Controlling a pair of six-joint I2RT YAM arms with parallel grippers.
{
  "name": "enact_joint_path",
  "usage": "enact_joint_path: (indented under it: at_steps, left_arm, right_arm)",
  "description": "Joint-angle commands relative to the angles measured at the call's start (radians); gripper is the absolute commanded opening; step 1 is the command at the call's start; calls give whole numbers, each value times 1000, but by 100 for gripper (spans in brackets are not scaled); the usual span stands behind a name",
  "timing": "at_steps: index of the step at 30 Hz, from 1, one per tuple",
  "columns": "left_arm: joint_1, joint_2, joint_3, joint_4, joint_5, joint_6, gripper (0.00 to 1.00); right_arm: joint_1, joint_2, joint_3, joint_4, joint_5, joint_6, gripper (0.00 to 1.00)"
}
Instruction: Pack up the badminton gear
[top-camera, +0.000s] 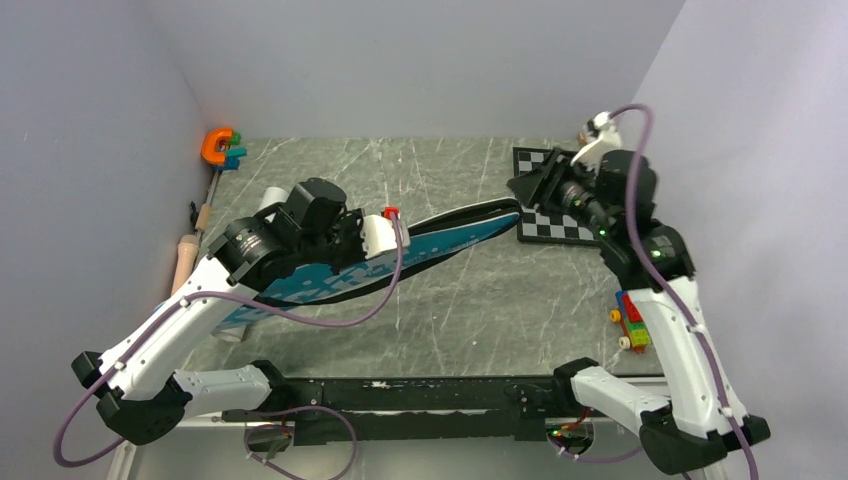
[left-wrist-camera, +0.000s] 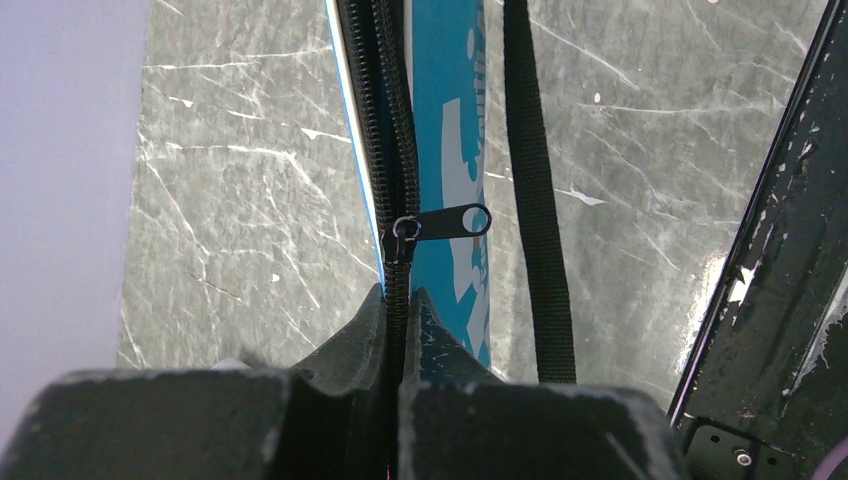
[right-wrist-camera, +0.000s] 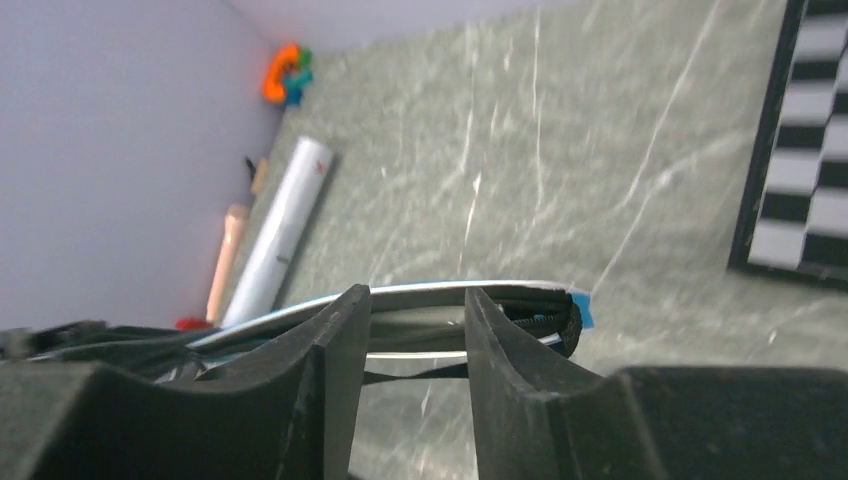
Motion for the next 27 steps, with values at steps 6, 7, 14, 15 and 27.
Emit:
enact_joint_path:
  at_steps: [6, 7, 14, 15, 27]
  left_arm:
    - [-1, -22, 67, 103, -13, 27, 0]
    - [-2, -21, 67, 104, -17, 25, 0]
    - [-2, 6, 85, 108, 1, 9, 0]
    - [-2, 10, 89, 109, 9, 7, 0]
    - [-9, 44, 115, 93, 51, -1, 0]
  right_arm:
    - [-8, -78, 28, 48, -197, 36, 54]
    - [-7, -92, -27, 89, -265, 61, 54]
    - [60, -158, -329, 431, -518, 207, 66]
    - [78, -158, -353, 476, -530, 226, 70]
    - [294, 23, -511, 1007, -436, 322, 74]
